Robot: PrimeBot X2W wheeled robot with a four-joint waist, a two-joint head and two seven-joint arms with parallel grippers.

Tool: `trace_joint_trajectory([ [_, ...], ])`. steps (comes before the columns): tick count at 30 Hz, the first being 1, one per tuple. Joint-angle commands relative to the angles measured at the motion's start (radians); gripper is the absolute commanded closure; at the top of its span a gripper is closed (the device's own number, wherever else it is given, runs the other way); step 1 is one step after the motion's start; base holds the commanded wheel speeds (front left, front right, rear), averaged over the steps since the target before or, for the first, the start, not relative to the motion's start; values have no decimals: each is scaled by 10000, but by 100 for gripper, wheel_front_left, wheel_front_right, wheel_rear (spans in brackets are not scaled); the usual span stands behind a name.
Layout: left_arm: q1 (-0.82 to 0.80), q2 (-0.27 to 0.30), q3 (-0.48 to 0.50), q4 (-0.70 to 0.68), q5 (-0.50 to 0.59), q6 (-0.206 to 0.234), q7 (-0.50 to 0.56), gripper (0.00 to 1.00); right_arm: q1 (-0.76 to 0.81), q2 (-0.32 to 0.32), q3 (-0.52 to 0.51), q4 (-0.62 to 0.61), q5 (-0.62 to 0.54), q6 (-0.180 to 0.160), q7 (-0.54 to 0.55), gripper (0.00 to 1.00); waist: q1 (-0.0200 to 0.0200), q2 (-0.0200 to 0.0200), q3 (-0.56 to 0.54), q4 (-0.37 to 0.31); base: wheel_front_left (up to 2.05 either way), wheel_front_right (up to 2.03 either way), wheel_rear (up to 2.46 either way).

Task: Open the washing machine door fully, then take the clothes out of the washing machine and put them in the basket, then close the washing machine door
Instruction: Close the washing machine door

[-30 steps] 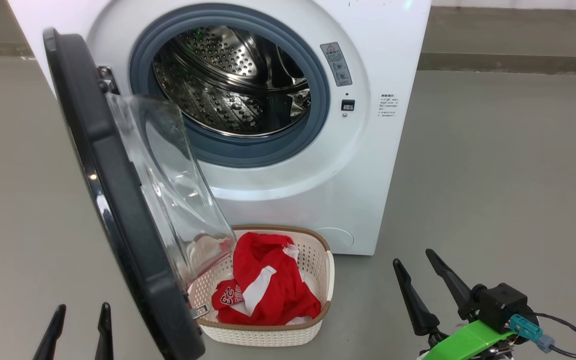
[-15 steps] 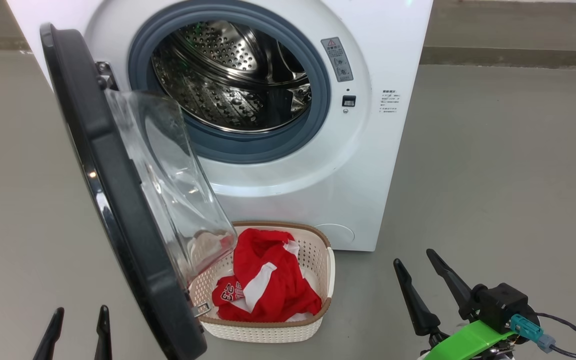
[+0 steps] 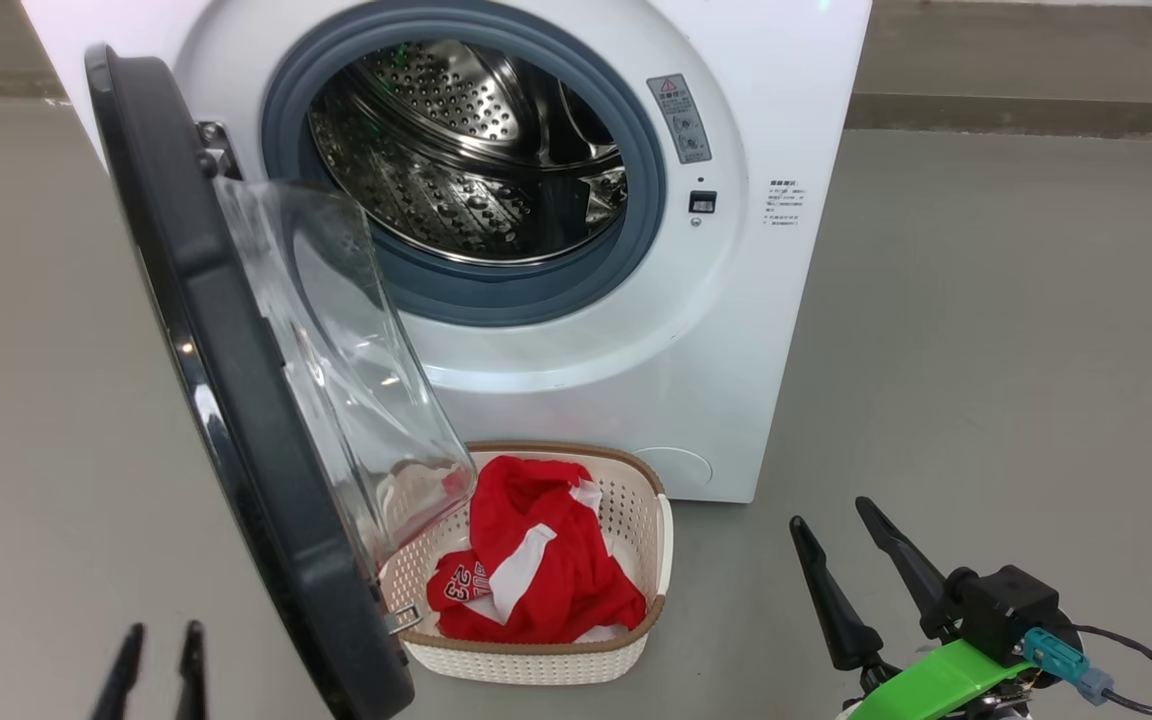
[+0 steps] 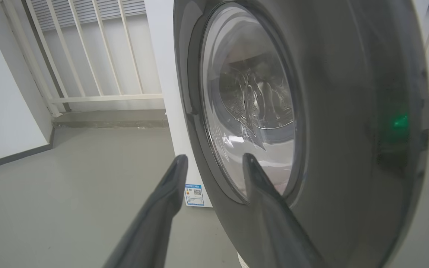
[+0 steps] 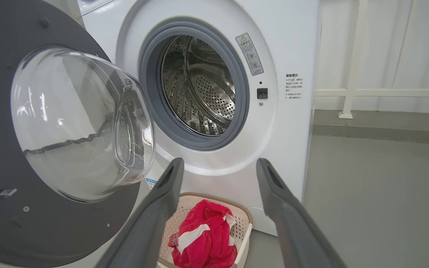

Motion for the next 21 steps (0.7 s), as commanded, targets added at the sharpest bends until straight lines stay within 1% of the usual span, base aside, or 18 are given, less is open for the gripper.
trace_joint_trajectory([
  [1, -248, 89, 326, -201, 117, -40, -122, 100, -272, -90, 142, -249, -18, 50, -65, 0, 0, -1, 3, 2, 0, 0, 0],
  [4, -358, 72, 285, -153, 49, -83, -122, 100, -271, -81, 133, -224, -4, 50, -65, 0, 0, -1, 16, 4, 0, 0, 0],
  [6, -519, -32, 370, -185, -447, -122, -122, 100, -270, -78, 114, -212, 5, 50, -65, 0, 0, -1, 26, 11, 0, 0, 0],
  [7, -634, -110, 480, -173, -943, -141, -120, 100, -270, -77, 99, -210, 9, 50, -65, 0, 0, -1, 31, 15, 0, 0, 0],
  [8, -911, -215, 704, -261, -1993, -147, 19, 100, -273, -74, 73, -209, 16, 50, -65, 0, 0, -1, 38, 15, 0, 0, 0],
  [9, -911, -215, 704, -261, -1993, -147, 19, 100, -273, -74, 73, -209, 16, 50, -65, 0, 0, -1, 38, 15, 0, 0, 0],
  [10, -1061, -253, 815, -340, -2632, -136, 170, 100, -274, -75, 60, -207, 21, 50, -65, 0, 0, -1, 41, 14, 0, 0, 0],
  [11, -1307, -290, 925, -582, -3723, -48, 582, 100, -278, -73, 41, -201, 31, 50, -65, 0, 0, -1, 47, 8, 0, 0, 0],
  [13, -1540, -308, 1026, -892, -5045, 130, 1085, 100, -280, -67, 36, -195, 42, 50, -65, 0, 0, -1, 52, -11, 0, 0, 0],
  [16, -1839, -314, 1007, -1394, -7778, 791, 1915, 100, -293, -50, 34, -194, 71, 50, -65, 0, 0, -1, 72, -55, 0, 0, 0],
  [19, -1965, -316, 885, -2117, -10244, 1704, 2696, 100, -298, -35, 20, -201, 88, 50, -65, 0, 0, -1, 99, -105, 0, 0, 0],
  [21, -1969, -317, 830, -2663, -11692, 2339, 3099, 100, -304, -28, 17, -206, 94, 50, -65, 0, 0, -1, 123, -152, 0, 0, 0],
])
